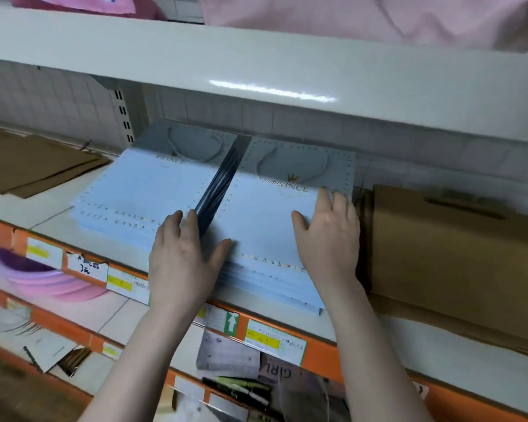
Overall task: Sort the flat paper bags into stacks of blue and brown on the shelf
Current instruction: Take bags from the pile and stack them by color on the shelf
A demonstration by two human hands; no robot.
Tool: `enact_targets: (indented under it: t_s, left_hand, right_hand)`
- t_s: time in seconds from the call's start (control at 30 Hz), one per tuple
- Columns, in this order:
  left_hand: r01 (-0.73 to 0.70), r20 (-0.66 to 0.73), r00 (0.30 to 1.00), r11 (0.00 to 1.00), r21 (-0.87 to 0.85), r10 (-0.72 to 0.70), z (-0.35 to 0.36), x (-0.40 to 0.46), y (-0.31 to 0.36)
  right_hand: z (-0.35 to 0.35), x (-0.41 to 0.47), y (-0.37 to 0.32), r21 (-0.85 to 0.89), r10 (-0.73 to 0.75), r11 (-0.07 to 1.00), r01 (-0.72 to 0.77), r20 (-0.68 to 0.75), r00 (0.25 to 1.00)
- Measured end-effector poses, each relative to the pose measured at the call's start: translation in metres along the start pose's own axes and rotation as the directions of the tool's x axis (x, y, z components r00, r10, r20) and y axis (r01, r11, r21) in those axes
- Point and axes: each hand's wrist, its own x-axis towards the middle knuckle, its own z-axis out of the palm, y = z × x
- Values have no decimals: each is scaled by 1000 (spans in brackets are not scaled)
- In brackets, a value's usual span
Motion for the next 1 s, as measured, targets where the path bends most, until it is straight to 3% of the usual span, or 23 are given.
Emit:
enact_targets:
  t_s: [0.13,0.3,0.5,1.0]
  left_hand:
    - [90,-55,995,992,90,-85,-16,-24,-23]
    - [183,-89,982,964,192,-169,-45,-41,-78]
    - [269,-171,957,941,205,-236,-81,-40,-152]
    - [199,-141,976,943,268,-166,-179,28,-383]
  right_hand:
    - [8,-12,-22,20,-135,991,133,117,984]
    - [31,-34,-78,148,-219,970,195,177,959]
    - [70,-61,-158,181,-335,932,313,111,936]
    - [154,-115,-371,201,-255,956,215,196,947]
